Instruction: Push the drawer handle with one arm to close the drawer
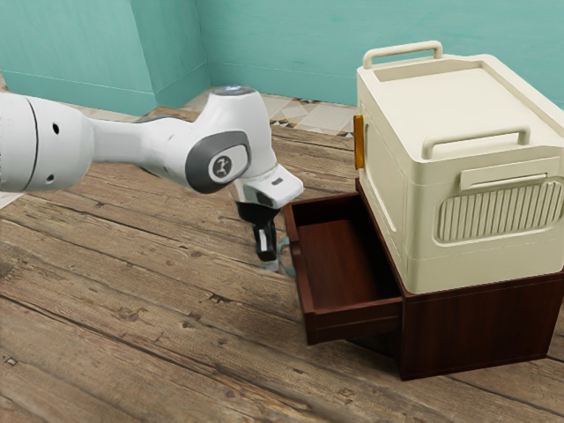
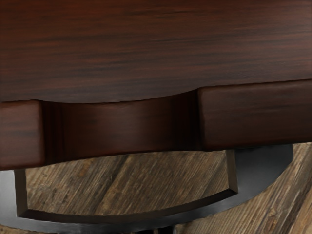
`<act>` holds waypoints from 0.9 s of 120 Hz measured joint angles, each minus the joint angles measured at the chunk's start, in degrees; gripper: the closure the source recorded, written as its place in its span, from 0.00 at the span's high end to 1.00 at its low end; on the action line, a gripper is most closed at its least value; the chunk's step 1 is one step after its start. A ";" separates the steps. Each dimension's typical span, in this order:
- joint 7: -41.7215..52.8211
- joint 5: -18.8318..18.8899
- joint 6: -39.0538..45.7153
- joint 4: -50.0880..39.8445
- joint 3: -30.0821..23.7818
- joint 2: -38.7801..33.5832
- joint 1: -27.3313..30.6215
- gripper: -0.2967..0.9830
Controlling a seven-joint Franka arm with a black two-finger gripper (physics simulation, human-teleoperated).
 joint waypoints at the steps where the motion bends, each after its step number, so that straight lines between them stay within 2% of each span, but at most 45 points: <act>1: -0.11 0.00 0.01 0.08 0.00 0.09 -0.01 0.15; 56: -4.69 0.32 0.10 8.96 0.09 6.85 -2.18 0.15; 108: -6.72 0.80 0.07 17.55 0.10 12.86 -6.66 0.16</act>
